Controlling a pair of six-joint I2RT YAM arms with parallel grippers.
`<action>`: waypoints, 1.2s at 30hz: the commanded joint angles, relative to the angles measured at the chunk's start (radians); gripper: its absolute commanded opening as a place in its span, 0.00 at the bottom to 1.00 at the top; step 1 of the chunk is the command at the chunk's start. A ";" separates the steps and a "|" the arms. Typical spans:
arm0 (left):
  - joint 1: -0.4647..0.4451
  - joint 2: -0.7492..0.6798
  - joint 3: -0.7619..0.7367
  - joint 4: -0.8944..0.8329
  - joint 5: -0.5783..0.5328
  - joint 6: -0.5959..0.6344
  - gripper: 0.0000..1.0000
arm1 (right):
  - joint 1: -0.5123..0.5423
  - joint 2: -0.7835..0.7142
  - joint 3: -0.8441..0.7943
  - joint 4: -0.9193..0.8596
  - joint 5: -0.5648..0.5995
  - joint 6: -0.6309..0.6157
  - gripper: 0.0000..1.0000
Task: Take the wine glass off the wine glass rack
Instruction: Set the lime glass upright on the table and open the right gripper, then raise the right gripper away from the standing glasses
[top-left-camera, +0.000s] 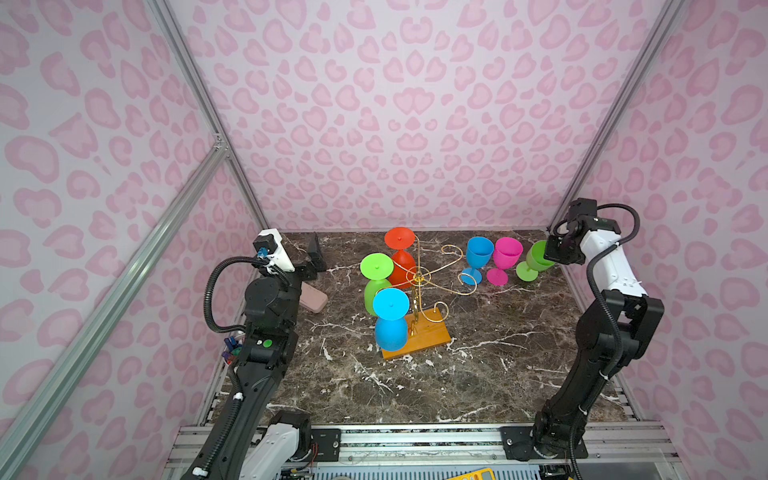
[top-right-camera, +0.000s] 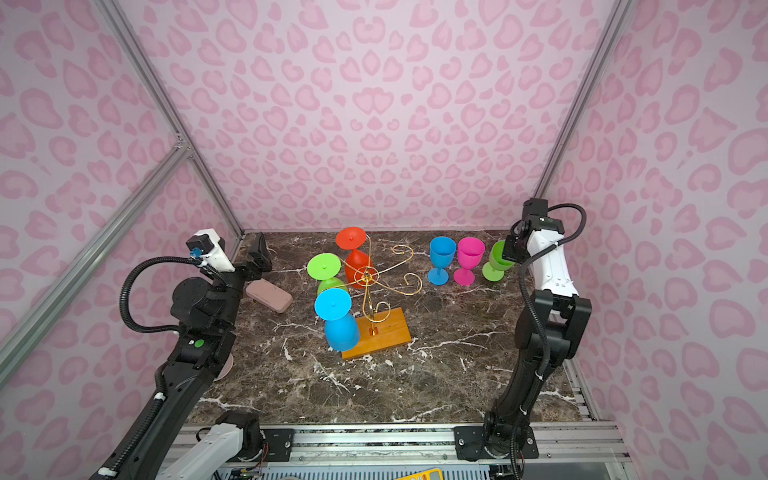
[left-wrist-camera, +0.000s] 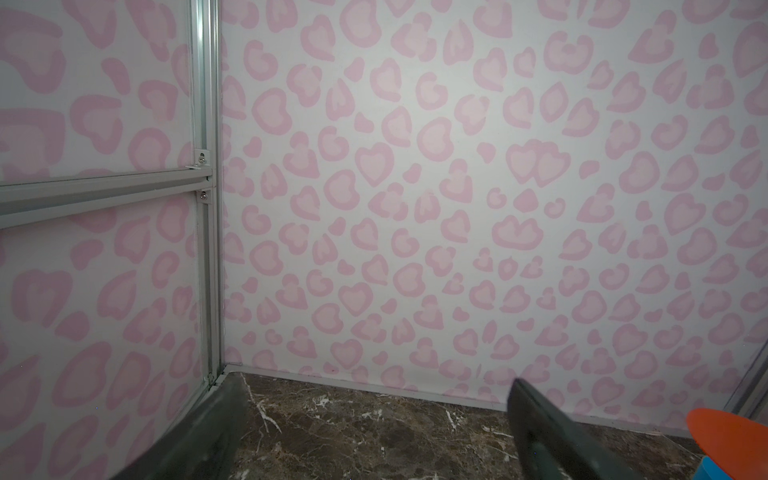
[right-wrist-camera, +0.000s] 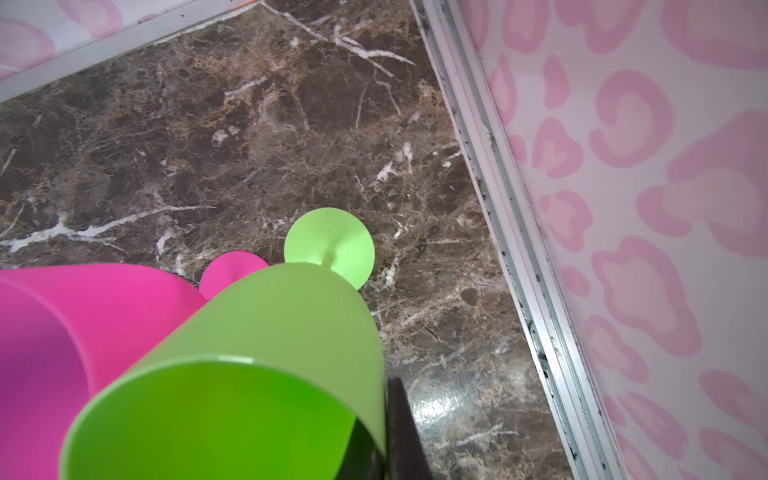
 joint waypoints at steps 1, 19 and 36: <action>0.003 0.002 0.006 0.020 0.002 0.012 0.99 | 0.003 0.047 0.045 -0.050 0.024 -0.007 0.00; 0.007 0.006 0.012 0.008 0.007 0.014 0.99 | 0.011 0.110 0.128 -0.102 0.043 -0.021 0.07; 0.010 0.006 0.013 0.002 0.001 0.005 0.99 | -0.004 0.011 0.067 0.003 -0.071 0.052 0.28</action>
